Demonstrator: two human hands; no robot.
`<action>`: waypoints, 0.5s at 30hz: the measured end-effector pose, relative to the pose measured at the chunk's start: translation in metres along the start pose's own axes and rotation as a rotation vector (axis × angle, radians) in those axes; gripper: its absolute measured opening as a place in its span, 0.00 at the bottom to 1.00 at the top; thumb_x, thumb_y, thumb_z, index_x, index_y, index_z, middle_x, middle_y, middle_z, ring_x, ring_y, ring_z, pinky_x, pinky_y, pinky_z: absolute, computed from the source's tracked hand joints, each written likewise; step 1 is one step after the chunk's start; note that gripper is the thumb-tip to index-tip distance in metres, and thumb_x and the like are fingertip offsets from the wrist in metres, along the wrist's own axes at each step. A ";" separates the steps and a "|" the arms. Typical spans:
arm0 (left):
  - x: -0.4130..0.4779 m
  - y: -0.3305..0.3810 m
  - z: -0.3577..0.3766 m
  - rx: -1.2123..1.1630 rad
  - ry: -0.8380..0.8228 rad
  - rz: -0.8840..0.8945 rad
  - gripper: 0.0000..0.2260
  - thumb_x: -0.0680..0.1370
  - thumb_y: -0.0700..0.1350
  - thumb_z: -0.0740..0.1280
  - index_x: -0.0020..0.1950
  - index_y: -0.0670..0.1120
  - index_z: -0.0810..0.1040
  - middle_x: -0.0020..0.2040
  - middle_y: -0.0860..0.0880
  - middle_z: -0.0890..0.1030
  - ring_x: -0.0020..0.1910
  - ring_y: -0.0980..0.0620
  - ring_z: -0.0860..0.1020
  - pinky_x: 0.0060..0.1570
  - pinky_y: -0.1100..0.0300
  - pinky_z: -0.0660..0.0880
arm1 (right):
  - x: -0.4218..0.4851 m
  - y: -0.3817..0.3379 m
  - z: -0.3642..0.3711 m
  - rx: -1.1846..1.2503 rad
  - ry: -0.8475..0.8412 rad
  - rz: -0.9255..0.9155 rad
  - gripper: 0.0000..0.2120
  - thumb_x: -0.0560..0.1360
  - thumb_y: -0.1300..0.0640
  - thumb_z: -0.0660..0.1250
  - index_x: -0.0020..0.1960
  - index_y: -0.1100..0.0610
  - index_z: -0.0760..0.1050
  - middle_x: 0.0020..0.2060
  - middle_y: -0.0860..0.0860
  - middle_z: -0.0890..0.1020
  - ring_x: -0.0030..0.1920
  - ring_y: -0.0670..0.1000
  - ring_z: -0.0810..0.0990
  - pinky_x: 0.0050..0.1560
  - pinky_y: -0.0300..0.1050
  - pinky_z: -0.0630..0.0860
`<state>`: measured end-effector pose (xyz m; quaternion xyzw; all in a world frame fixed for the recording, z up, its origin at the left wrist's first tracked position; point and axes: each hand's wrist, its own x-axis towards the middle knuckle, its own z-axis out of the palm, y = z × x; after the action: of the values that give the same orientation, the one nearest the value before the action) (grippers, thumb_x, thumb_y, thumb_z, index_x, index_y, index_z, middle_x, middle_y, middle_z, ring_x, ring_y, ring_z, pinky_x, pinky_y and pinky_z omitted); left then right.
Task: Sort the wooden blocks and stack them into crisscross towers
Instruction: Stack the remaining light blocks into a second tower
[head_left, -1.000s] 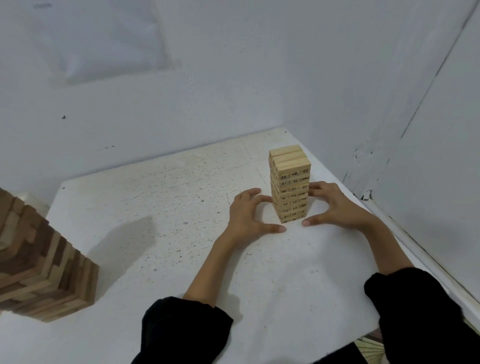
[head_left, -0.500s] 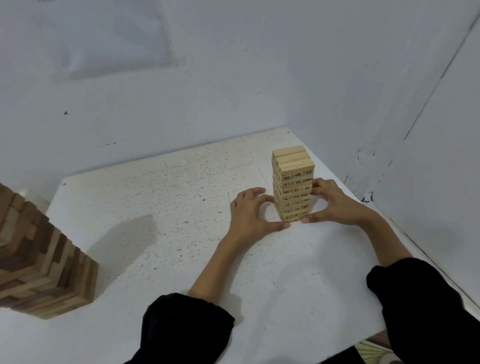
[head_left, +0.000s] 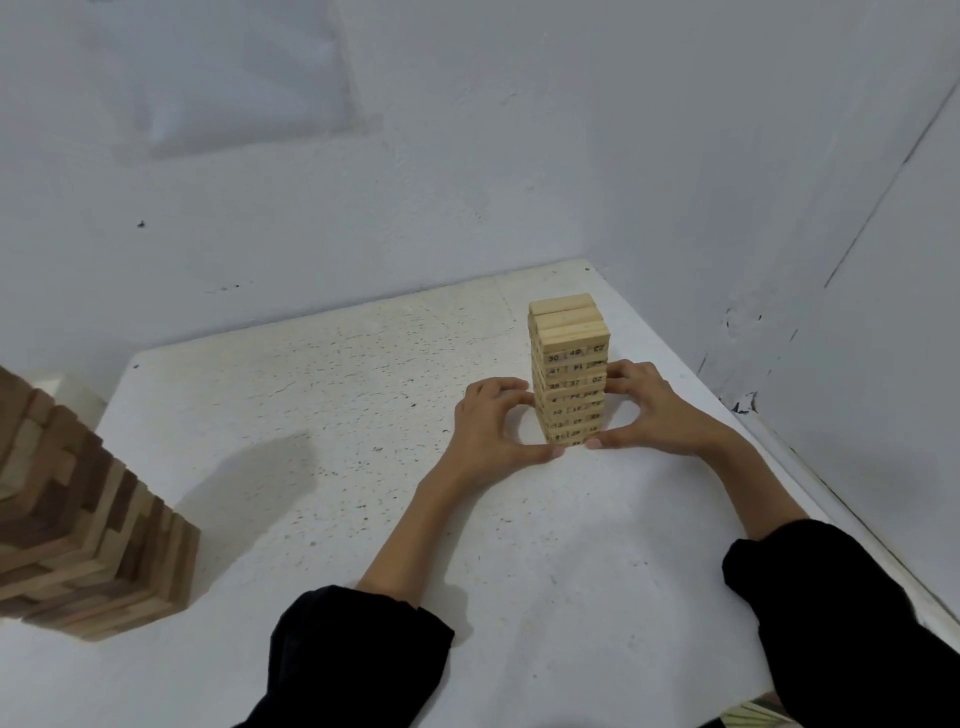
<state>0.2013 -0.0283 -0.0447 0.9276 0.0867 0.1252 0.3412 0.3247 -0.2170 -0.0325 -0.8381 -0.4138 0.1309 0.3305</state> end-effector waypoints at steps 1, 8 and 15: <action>0.001 -0.002 -0.003 -0.003 -0.011 -0.005 0.27 0.64 0.55 0.78 0.61 0.50 0.78 0.64 0.54 0.71 0.65 0.56 0.61 0.66 0.57 0.59 | 0.002 -0.002 0.002 0.004 0.000 -0.004 0.30 0.65 0.49 0.77 0.65 0.49 0.72 0.59 0.41 0.68 0.61 0.42 0.59 0.64 0.41 0.56; 0.004 -0.021 -0.025 -0.016 -0.054 -0.030 0.28 0.66 0.54 0.78 0.64 0.50 0.76 0.65 0.54 0.70 0.64 0.57 0.60 0.65 0.59 0.59 | 0.025 -0.015 0.015 -0.019 -0.015 -0.027 0.32 0.63 0.42 0.76 0.64 0.49 0.72 0.58 0.41 0.67 0.60 0.42 0.60 0.66 0.44 0.58; 0.007 -0.039 -0.050 0.016 -0.067 -0.065 0.28 0.67 0.53 0.77 0.65 0.50 0.75 0.66 0.53 0.69 0.63 0.58 0.58 0.63 0.63 0.56 | 0.051 -0.030 0.033 -0.033 -0.003 -0.063 0.32 0.62 0.41 0.76 0.63 0.49 0.74 0.57 0.41 0.67 0.58 0.42 0.60 0.66 0.46 0.58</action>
<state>0.1906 0.0334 -0.0319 0.9306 0.1063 0.0823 0.3405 0.3219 -0.1488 -0.0346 -0.8297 -0.4429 0.1149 0.3199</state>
